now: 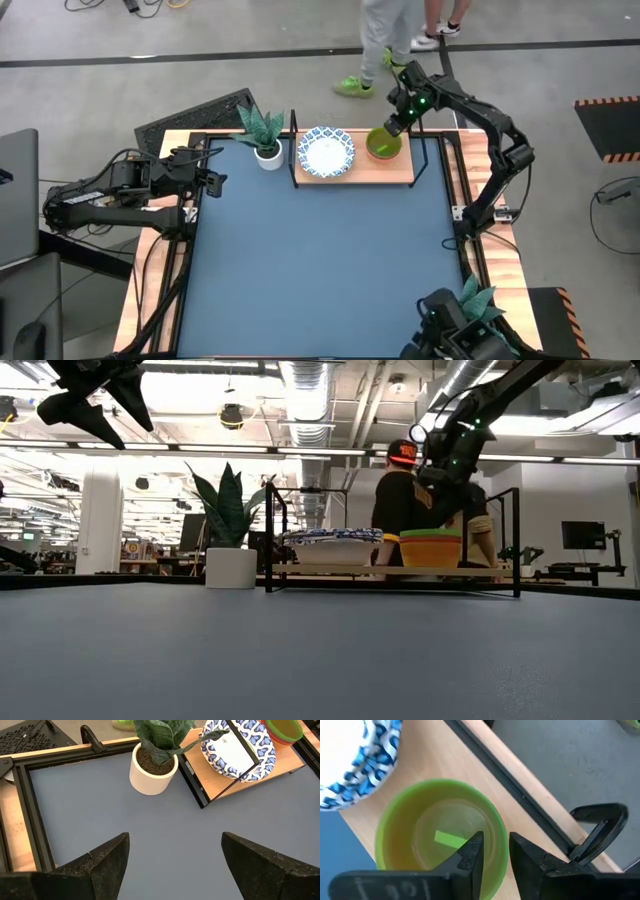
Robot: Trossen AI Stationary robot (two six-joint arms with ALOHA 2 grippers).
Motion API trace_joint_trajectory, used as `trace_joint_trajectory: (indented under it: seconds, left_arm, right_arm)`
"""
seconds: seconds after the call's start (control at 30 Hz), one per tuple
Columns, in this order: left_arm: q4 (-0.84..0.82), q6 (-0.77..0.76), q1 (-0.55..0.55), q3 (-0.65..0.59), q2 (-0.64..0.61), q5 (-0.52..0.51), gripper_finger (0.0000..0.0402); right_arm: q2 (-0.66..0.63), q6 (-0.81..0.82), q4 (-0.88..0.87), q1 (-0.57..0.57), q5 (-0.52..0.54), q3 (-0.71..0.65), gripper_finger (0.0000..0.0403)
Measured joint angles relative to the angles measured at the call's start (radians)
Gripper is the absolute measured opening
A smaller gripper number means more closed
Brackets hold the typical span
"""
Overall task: Place and stack bowls onto a shelf
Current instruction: Return to Home Position
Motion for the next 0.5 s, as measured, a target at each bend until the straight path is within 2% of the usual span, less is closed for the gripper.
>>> trace_joint_trajectory:
  seconds: [0.2,0.4,0.5]
  left_arm:
    - [0.0,0.007,0.0,0.0,0.0,-0.001,0.03]
    - [0.001,0.002,0.0,0.0,0.0,-0.011,0.03]
    - [0.001,-0.013,0.0,0.0,0.0,0.008,0.03]
  right_arm:
    - [-0.001,0.023,-0.031,0.002,-0.009,0.088,0.013]
    - [-0.049,0.069,-0.059,0.024,-0.263,0.186,0.0125]
    - [-0.103,0.112,-0.064,0.048,-0.349,0.235,0.0124]
